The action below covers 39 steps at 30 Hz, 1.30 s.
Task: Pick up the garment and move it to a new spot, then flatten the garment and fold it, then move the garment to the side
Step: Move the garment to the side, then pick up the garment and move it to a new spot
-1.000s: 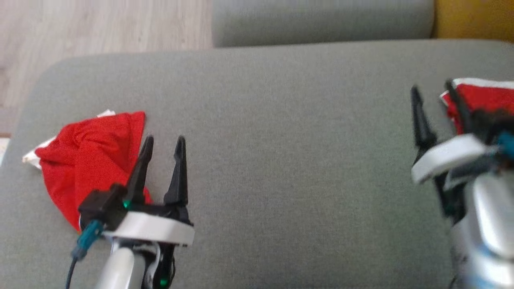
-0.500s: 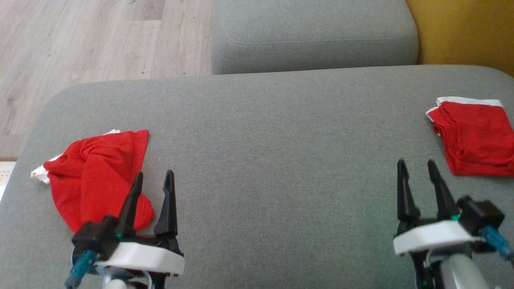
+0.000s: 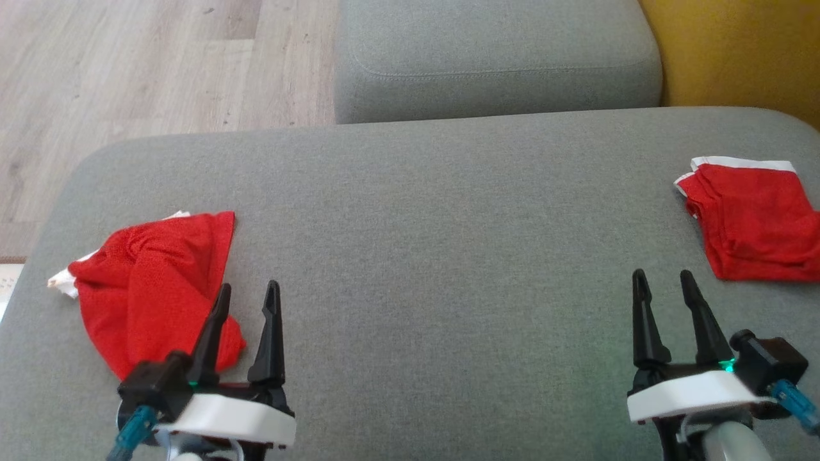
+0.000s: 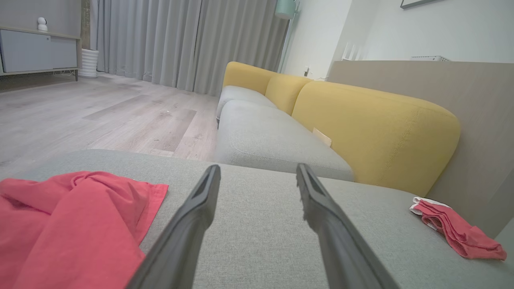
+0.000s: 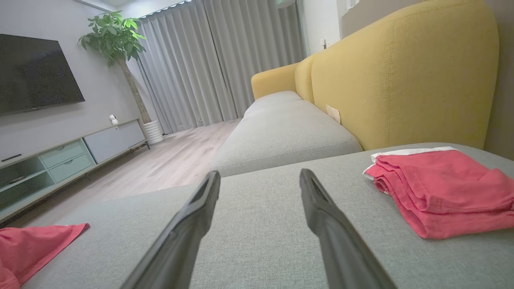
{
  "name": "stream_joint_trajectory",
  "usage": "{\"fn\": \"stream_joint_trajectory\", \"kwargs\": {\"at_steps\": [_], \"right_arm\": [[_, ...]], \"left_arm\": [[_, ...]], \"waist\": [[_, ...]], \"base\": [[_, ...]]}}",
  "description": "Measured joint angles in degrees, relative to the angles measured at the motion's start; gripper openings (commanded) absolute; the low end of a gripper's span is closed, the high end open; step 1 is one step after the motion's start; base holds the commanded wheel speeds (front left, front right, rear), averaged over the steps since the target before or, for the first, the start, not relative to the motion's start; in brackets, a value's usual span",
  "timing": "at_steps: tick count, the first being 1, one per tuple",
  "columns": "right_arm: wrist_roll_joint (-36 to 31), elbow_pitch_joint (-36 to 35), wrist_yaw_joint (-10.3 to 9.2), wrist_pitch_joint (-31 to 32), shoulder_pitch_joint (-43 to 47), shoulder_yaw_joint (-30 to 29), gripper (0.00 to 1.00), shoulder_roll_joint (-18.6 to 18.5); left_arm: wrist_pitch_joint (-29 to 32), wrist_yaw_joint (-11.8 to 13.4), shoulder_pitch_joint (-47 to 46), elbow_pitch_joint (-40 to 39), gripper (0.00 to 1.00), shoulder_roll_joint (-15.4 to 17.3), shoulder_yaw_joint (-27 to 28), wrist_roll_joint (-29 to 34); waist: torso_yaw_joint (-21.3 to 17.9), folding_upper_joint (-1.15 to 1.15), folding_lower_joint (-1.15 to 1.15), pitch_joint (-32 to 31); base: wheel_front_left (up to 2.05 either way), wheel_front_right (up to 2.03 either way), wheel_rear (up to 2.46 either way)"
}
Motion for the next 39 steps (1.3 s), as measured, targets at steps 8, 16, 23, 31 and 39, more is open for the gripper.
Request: {"fn": "stream_joint_trajectory", "kwargs": {"at_steps": [8, 16, 23, 31, 39], "right_arm": [[0.14, -0.42, 0.0, 0.0, 0.04, 0.09, 1.0, 0.0], [0.66, -0.46, 0.0, 0.0, 0.1, 0.38, 1.0, 0.0], [0.74, -0.42, 0.0, -0.01, 0.38, 0.57, 1.0, 0.0], [1.24, -0.3, 0.0, -0.1, 1.04, 2.52, 1.0, 0.01], [2.86, -0.26, 0.0, -0.14, 1.08, 5.47, 1.0, 0.01]], "left_arm": [[0.0, 0.0, 0.0, -0.12, 1.0, 0.0, -0.22, 0.0], [0.0, 0.0, 0.0, -0.12, 1.0, 0.0, -0.27, 0.0], [0.0, -0.01, 0.0, -0.1, 1.0, 0.0, -0.52, 0.0], [0.01, 0.0, -0.04, -0.1, 1.0, 0.0, -0.35, 0.02], [0.0, -0.04, -0.03, -0.08, 1.0, 0.02, 0.34, 1.2]], "waist": [[0.02, 0.0, 0.0, -0.11], [0.21, 0.0, 0.0, -0.15], [0.68, 0.0, 0.0, -0.24], [3.53, 0.0, 0.0, -0.38], [9.05, 0.0, 0.0, -0.97]], "base": [[0.0, 0.0, 0.0], [0.0, 0.0, 0.0], [0.0, 0.0, 0.0], [0.0, 0.0, 0.0], [0.0, 0.0, 0.0]]}}
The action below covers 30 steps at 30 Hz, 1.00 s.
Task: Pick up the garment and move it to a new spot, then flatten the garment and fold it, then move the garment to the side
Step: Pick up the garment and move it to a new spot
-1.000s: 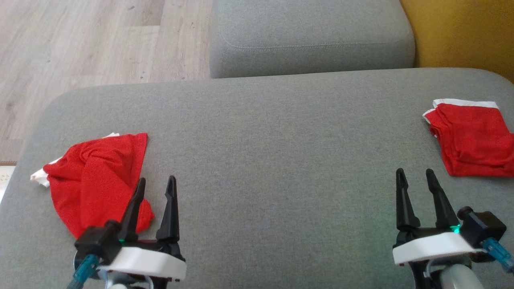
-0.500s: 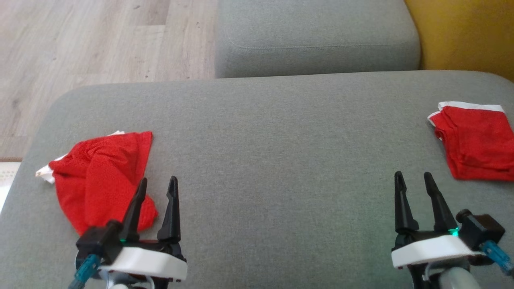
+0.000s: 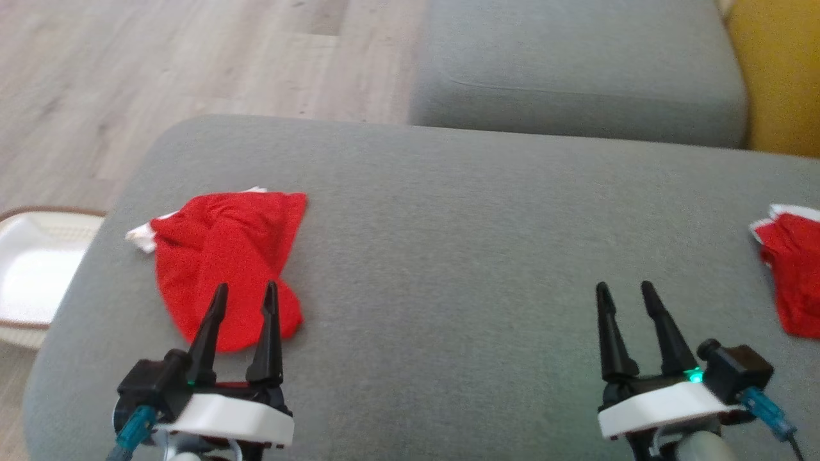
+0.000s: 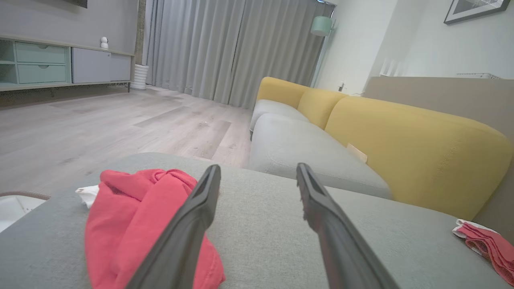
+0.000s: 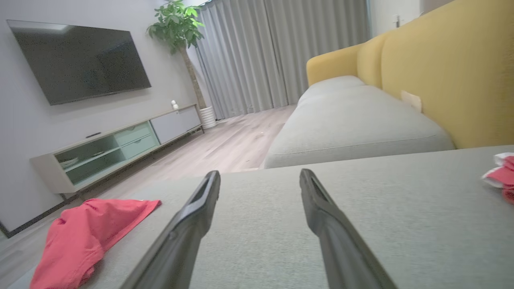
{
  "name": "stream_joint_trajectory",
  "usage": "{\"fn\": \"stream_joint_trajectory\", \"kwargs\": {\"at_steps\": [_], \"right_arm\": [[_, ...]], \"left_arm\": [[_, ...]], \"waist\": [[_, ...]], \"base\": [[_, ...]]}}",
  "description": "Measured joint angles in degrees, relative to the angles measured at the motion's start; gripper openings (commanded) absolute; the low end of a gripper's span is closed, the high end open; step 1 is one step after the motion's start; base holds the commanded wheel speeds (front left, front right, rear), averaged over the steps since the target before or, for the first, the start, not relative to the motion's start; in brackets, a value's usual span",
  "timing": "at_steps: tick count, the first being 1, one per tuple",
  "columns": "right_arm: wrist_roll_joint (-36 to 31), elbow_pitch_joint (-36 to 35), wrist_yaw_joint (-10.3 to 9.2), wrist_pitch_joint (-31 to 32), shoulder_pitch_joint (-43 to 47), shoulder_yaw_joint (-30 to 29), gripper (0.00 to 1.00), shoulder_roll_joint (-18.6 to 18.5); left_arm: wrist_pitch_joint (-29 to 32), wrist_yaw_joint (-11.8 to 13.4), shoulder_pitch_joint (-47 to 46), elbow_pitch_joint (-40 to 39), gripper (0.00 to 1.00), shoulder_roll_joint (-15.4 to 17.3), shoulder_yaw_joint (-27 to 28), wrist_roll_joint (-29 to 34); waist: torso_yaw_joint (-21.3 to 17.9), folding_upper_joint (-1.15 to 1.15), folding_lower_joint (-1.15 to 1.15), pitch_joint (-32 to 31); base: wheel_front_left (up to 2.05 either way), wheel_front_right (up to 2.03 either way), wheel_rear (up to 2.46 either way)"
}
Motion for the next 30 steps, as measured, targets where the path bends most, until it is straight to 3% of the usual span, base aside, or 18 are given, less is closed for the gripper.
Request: {"fn": "stream_joint_trajectory", "kwargs": {"at_steps": [18, 30], "right_arm": [[4.22, 1.37, 0.0, 0.0, 0.16, 8.27, 1.0, 0.02], [4.48, 2.07, 0.0, 0.0, 0.12, 9.13, 1.0, 0.02]], "left_arm": [[0.0, -0.99, 0.21, 0.53, 1.0, 0.08, 4.22, 2.87], [0.01, -1.56, 0.16, 0.66, 1.0, 0.04, 6.32, 3.36]], "waist": [[13.57, 0.0, 0.0, -1.01], [13.32, 0.0, 0.0, 0.44]], "base": [[0.0, 0.0, 0.0], [0.0, 0.0, 0.0]]}}
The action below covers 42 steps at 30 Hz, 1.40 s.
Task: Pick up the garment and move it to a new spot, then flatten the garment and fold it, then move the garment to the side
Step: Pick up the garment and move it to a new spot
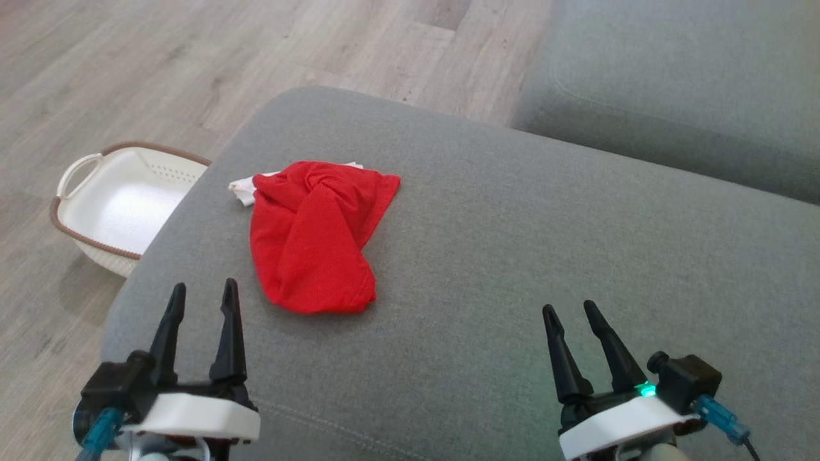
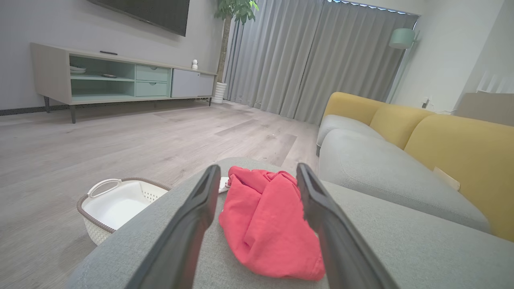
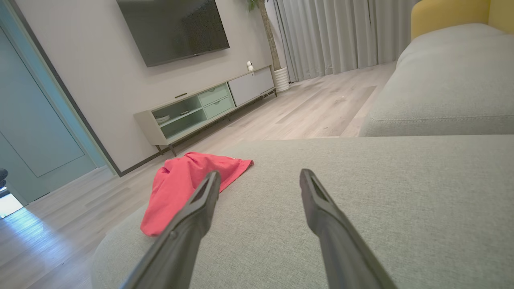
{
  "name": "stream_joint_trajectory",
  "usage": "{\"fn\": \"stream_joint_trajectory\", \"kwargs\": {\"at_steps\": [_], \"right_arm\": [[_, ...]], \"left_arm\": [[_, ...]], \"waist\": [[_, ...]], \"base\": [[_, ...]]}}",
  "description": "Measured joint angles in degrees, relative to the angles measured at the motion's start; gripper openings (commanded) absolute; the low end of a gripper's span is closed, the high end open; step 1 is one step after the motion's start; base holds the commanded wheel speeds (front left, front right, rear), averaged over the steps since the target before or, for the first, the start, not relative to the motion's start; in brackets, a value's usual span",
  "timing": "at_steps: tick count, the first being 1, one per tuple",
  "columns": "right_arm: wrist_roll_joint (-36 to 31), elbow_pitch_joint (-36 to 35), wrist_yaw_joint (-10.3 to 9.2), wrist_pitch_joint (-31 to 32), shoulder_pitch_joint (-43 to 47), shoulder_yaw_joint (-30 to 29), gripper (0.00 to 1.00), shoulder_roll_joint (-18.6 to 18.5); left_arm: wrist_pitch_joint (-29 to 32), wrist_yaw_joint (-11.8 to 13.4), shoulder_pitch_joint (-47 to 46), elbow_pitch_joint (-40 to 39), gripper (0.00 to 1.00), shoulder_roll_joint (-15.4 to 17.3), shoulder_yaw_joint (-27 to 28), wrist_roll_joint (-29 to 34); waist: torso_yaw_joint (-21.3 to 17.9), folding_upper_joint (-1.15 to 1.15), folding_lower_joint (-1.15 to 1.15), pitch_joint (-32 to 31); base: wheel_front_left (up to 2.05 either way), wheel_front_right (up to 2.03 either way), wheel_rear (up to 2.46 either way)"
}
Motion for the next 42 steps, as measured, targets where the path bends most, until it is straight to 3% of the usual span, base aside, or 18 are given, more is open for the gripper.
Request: {"fn": "stream_joint_trajectory", "kwargs": {"at_steps": [8, 15, 21, 25, 35, 42], "right_arm": [[-2.87, -0.07, 0.0, 0.0, -1.66, -1.47, 1.0, -0.02], [-5.13, -1.8, 0.0, 0.04, -7.82, -3.92, 1.0, -0.07], [-6.58, -4.74, 0.0, 0.45, -11.07, -5.78, 1.0, -0.11], [-7.08, -6.39, 0.0, 0.78, -13.01, -6.38, 1.0, -0.13], [-7.23, -7.77, 0.0, 0.83, -13.76, -6.76, 1.0, -0.15], [-7.69, -8.44, 0.0, 0.83, -14.54, -6.93, 1.0, -0.16]], "left_arm": [[0.0, -3.66, -7.5, 5.35, 1.0, 1.29, 1.02, 2.6], [1.38, -5.53, -27.31, 15.06, 1.0, 8.5, -4.14, 2.81], [10.79, -5.82, -44.62, 22.88, 1.0, 15.46, -18.08, -5.47], [17.2, -5.98, -51.48, 28.19, 1.0, 19.62, -27.31, -12.01], [26.02, -5.98, -59.16, 38.15, 1.0, 25.03, -41.24, -22.81], [30.53, -5.99, -62.45, 46.47, 1.0, 26.01, -45.75, -25.82]], "waist": [[-2.21, 0.0, 0.0, 4.88], [-5.46, 0.0, 0.0, 11.94], [-9.06, 0.0, 0.01, 17.81], [-11.77, 0.0, 0.01, 20.98], [-17.2, 0.0, 0.01, 26.13], [-19.25, 0.0, 0.01, 27.95]], "base": [[0.0, 0.0, 0.0], [0.0, 0.0, 0.0], [0.0, 0.0, 0.0], [0.0, 0.0, 0.0], [0.0, 0.0, 0.0], [0.0, 0.0, 0.0]]}}
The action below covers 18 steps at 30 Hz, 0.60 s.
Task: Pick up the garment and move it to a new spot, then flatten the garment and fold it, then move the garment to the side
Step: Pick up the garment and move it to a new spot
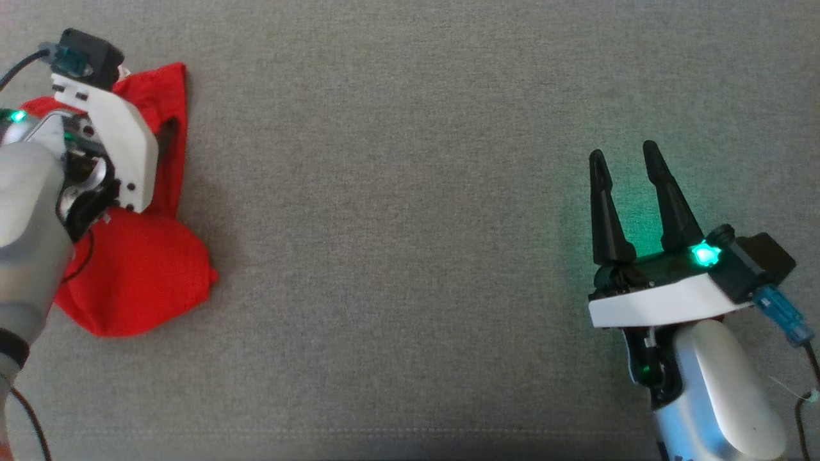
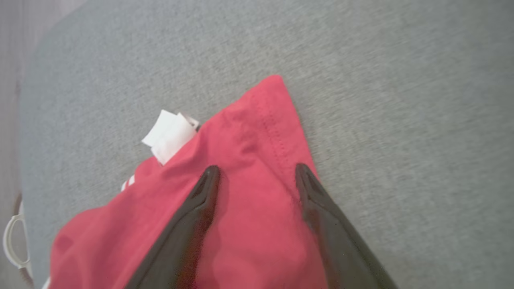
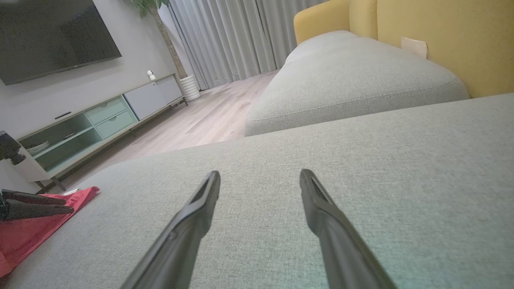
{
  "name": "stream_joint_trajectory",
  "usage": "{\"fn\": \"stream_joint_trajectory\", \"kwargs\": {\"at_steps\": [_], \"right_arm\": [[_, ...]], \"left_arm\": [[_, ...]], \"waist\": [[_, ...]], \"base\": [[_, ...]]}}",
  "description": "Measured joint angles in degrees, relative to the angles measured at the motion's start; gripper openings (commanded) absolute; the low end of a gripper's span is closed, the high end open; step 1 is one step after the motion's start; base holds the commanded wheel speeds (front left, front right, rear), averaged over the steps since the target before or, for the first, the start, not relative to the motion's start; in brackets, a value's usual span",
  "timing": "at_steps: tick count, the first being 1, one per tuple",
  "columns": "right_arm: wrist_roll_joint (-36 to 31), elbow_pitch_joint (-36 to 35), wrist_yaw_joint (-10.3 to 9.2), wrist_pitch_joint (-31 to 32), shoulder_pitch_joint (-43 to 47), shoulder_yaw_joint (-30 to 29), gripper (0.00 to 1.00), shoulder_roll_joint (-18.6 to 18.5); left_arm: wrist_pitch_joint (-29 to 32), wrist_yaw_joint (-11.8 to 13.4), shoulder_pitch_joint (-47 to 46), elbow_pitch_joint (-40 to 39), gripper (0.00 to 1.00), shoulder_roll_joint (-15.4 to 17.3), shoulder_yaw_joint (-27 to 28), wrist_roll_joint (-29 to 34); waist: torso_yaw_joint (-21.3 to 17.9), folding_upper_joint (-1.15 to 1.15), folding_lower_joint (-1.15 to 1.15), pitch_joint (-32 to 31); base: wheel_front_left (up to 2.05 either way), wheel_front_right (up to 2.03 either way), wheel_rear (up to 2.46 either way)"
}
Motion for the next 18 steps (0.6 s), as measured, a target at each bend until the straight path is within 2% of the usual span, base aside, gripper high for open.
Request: {"fn": "stream_joint_trajectory", "kwargs": {"at_steps": [4, 5, 6, 11, 14, 18], "right_arm": [[-0.02, -0.1, 0.0, 0.0, -0.01, -0.13, 1.0, 0.01], [-0.02, -0.12, 0.0, 0.0, 0.0, -0.21, 1.0, 0.01], [-0.03, -0.12, 0.0, 0.0, 0.0, -0.29, 1.0, 0.01], [-0.03, 0.04, 0.0, 0.0, 0.01, -0.33, 1.0, 0.01], [-0.01, 0.53, 0.0, 0.01, 0.05, -0.14, 1.0, 0.01], [0.11, 1.12, 0.0, 0.0, 0.17, 0.19, 1.0, 0.01]], "left_arm": [[0.43, -0.01, -0.75, 3.28, 1.0, -0.23, -0.92, -0.58], [1.0, -0.01, -1.07, 3.9, 0.7, -0.41, -0.96, -1.18], [1.51, -0.01, -1.25, 4.21, 0.0, -0.55, -1.04, -1.83], [0.77, 0.01, -1.14, 3.89, 0.0, -1.1, -1.93, -5.36], [-4.64, 0.01, -1.14, 3.05, 0.0, -0.91, -2.44, -5.79], [-15.36, 0.0, -1.37, 1.08, 0.0, -0.91, -1.54, -6.53]], "waist": [[-0.07, 0.0, -0.01, 0.17], [-0.01, 0.0, -0.01, 0.16], [0.07, 0.0, -0.01, 0.12], [0.39, 0.0, -0.01, -0.68], [0.44, 0.0, -0.01, -1.72], [0.22, 0.0, -0.01, -3.72]], "base": [[0.0, 0.0, 0.0], [0.0, 0.0, 0.0], [0.0, 0.0, 0.0], [0.0, 0.0, 0.0], [0.0, 0.0, 0.0], [0.0, 0.0, 0.0]]}}
